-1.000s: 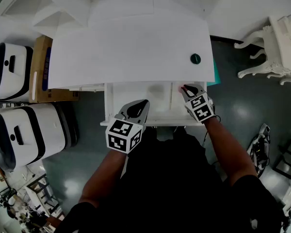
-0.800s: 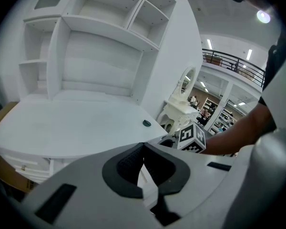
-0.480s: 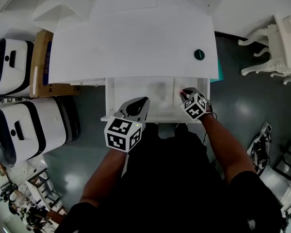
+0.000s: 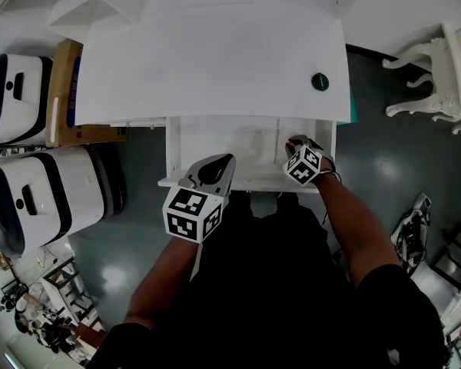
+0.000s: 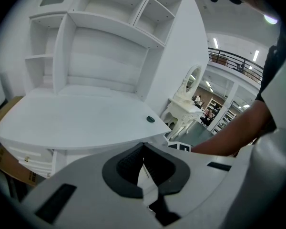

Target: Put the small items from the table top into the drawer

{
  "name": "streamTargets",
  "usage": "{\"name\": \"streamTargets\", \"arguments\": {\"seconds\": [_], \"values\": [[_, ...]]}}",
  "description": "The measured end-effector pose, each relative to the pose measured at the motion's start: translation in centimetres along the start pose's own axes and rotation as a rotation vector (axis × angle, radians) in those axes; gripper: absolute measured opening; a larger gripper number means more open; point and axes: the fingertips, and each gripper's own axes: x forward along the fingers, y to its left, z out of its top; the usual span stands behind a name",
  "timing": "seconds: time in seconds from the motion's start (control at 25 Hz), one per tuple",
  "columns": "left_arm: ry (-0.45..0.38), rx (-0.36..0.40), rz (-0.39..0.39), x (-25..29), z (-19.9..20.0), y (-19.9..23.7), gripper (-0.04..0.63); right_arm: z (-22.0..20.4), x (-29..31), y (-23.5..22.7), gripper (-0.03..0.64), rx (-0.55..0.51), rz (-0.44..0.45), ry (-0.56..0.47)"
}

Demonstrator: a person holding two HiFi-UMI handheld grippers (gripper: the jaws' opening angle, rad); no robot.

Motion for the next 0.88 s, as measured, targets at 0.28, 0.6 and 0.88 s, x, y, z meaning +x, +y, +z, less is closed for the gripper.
{"name": "streamTargets", "arguments": {"seconds": [0.28,0.6,0.88], "values": [[0.004,-0.015,0.016,-0.3,-0.4,0.3,0.003,-0.2,0.6,0.2,0.061,-0.015,0.006,0.007],[0.011,-0.024,0.029,-0.5,-0.8,0.4,0.004,-0.4,1.4,0.1,0.063,-0.016,0.009,0.024],[0.018,-0.019,0.022,-0.4,-0.9,0.3,0.003,-0.5,1.7,-0.3,0.065,0.036,0.023,0.03]]}}
